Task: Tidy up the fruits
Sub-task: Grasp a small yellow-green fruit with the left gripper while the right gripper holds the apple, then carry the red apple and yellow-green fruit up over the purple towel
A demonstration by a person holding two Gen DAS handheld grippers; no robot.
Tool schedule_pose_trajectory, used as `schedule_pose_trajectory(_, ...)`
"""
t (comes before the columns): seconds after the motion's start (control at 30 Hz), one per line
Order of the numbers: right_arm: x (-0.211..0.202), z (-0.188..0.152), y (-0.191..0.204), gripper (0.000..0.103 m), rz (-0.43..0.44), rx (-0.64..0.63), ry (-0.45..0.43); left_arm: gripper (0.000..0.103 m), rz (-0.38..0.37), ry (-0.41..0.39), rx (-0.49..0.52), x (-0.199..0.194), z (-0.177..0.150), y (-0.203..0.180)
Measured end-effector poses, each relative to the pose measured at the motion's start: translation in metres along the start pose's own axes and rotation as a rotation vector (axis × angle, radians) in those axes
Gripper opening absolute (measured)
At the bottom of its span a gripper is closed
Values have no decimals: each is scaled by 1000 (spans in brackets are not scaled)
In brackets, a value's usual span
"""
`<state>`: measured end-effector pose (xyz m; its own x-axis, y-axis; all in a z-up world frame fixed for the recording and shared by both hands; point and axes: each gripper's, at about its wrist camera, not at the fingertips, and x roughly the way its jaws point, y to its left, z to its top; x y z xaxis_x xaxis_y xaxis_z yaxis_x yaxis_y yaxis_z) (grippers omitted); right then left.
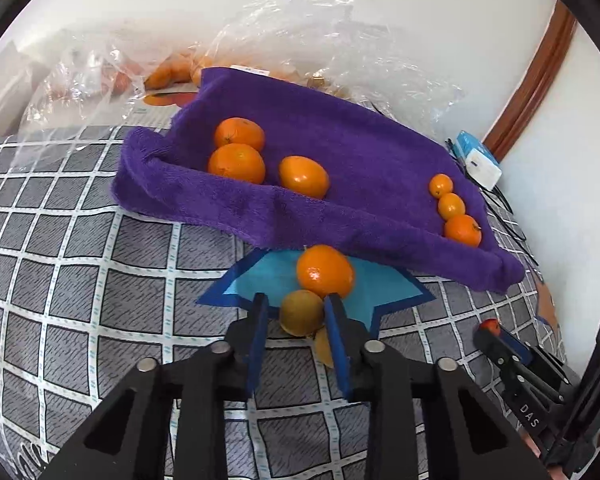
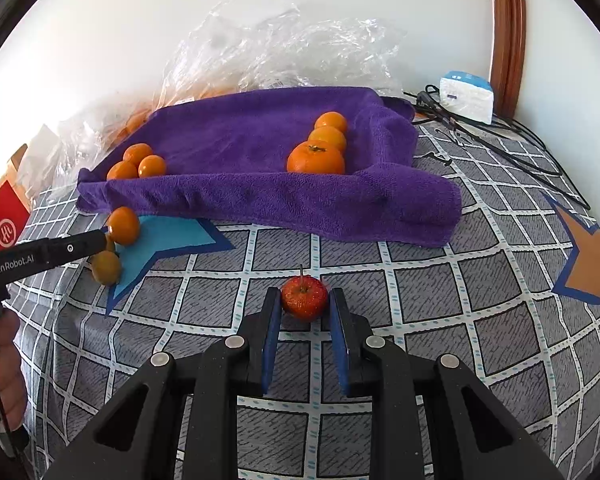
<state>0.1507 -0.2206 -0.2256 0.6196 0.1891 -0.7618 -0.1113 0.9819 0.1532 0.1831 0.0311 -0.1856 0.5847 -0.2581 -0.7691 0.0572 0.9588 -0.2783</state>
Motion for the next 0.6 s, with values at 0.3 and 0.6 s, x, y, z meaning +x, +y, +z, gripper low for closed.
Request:
schedule_pose_trajectory(0.3,1,0,-1,24,3,5,2,21,105,-47,25,-31,-6,23)
schedule_pose_trajectory(0.6,1,-1,1,24,-12,0,1,24,174,-77,45,-26,-21,35)
